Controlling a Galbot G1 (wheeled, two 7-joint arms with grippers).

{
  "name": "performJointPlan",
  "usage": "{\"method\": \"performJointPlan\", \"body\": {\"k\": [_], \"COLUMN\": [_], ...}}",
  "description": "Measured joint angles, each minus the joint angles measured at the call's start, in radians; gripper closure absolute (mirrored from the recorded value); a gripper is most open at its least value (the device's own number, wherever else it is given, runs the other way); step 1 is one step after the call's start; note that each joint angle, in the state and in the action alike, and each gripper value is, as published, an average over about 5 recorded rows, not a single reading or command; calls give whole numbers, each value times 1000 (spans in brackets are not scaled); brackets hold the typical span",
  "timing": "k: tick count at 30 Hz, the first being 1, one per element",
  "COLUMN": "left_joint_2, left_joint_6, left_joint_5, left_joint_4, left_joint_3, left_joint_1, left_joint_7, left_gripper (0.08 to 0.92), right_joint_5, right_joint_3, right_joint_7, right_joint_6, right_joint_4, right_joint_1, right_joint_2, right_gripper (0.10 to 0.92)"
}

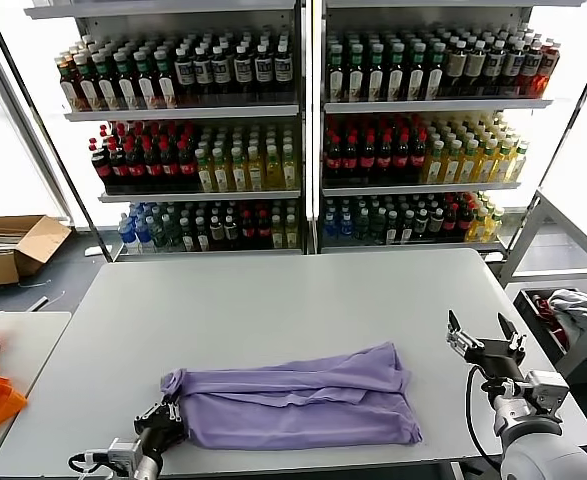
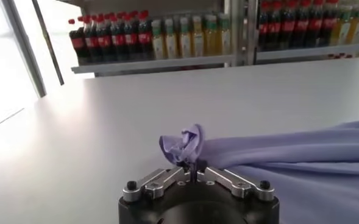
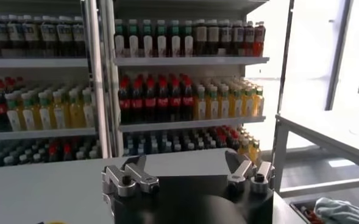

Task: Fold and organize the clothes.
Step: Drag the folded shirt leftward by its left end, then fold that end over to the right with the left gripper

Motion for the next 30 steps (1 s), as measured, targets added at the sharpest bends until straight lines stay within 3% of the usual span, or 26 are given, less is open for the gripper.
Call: {"method": "performJointPlan", "body": {"k": [5, 12, 18, 23, 30], "left_joint_2": [86, 272, 380, 388, 306], "left_joint_6": [-19, -71, -108, -118, -114], "left_joint_5": [2, 45, 115, 169, 210], "left_joint_4": [34, 132, 194, 180, 110], "left_joint_3": [-132, -342, -433, -425, -294], "left_joint_1": [-26, -44, -55, -48, -38], "left_joint_7": [27, 84, 113, 127, 126], "left_gripper": [898, 898, 898, 898, 898], "right_joint_5": [1, 1, 1, -1, -7], "right_joint_3": [-9, -16, -9, 3, 24], "right_joint_7": [3, 9, 15, 20, 26], "right_joint_6": [-1, -3, -3, -3, -1], "right_joint_4": [-7, -8, 1, 11, 35], "right_joint_1": [12, 17, 7, -8, -42], "right_joint_2": [3, 12, 22, 30, 41], "right_gripper": [203, 203, 203, 203, 203]}}
